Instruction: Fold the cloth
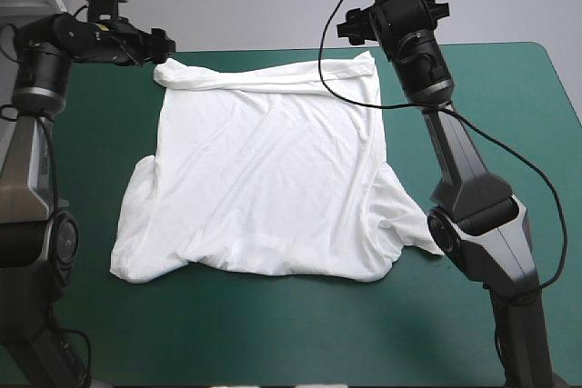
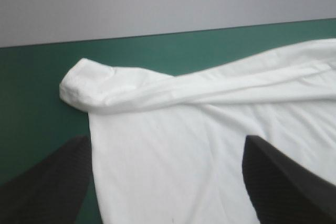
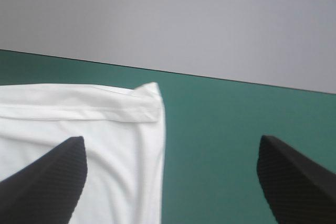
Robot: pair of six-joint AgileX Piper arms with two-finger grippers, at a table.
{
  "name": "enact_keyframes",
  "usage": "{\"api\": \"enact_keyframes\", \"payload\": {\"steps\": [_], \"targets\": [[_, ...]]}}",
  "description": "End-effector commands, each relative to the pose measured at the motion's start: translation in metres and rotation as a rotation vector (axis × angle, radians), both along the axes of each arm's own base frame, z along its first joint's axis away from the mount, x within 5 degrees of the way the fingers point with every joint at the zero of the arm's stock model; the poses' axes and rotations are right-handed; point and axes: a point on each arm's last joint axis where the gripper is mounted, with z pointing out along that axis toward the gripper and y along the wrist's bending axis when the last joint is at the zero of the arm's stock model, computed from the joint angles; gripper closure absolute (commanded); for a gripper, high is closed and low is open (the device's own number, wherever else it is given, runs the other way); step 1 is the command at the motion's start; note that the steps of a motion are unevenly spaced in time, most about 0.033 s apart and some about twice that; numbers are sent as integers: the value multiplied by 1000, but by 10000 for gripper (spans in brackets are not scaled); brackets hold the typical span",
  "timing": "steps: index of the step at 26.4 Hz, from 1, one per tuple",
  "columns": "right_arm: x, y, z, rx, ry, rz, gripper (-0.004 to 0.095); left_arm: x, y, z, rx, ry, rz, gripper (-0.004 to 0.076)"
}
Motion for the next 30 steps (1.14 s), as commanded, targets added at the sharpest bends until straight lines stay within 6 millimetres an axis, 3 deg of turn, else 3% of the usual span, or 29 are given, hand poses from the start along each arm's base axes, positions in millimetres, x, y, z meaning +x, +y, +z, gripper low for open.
{"api": "enact_keyframes", "payload": {"steps": [1, 5, 9, 12, 15, 21, 22, 23, 26, 27, 30], "targets": [[-51, 3, 59, 77, -103, 109, 110, -52, -3, 57, -20, -31, 15, 170], [-91, 19, 82, 138, -106, 217, 113, -91, -2, 76, 12, 44, 17, 170], [-126, 20, 95, 128, -90, 266, 113, -126, 0, 93, 45, 24, 51, 170], [-145, 10, 92, 87, -42, 262, 113, -155, 3, 96, 73, 24, 86, 170], [-164, -5, 81, 58, 25, 251, 113, -185, 6, 86, 101, 63, 117, 170], [-197, -30, 39, -20, 177, 239, 113, -240, 8, 32, 133, 196, 147, 170], [-200, -32, 28, -32, 212, 234, 113, -245, 8, 23, 134, 204, 151, 170], [-209, -37, 7, -55, 275, 233, 113, -255, 8, 0, 124, 226, 161, 170], [-221, -46, -27, -94, 369, 216, 113, -265, 8, -46, 106, 295, 188, 170], [-227, -50, -43, -96, 414, 205, 113, -265, 8, -71, 108, 346, 188, 170], [-237, -56, -74, -115, 497, 192, 113, -260, 8, -113, 106, 377, 197, 170]]}}
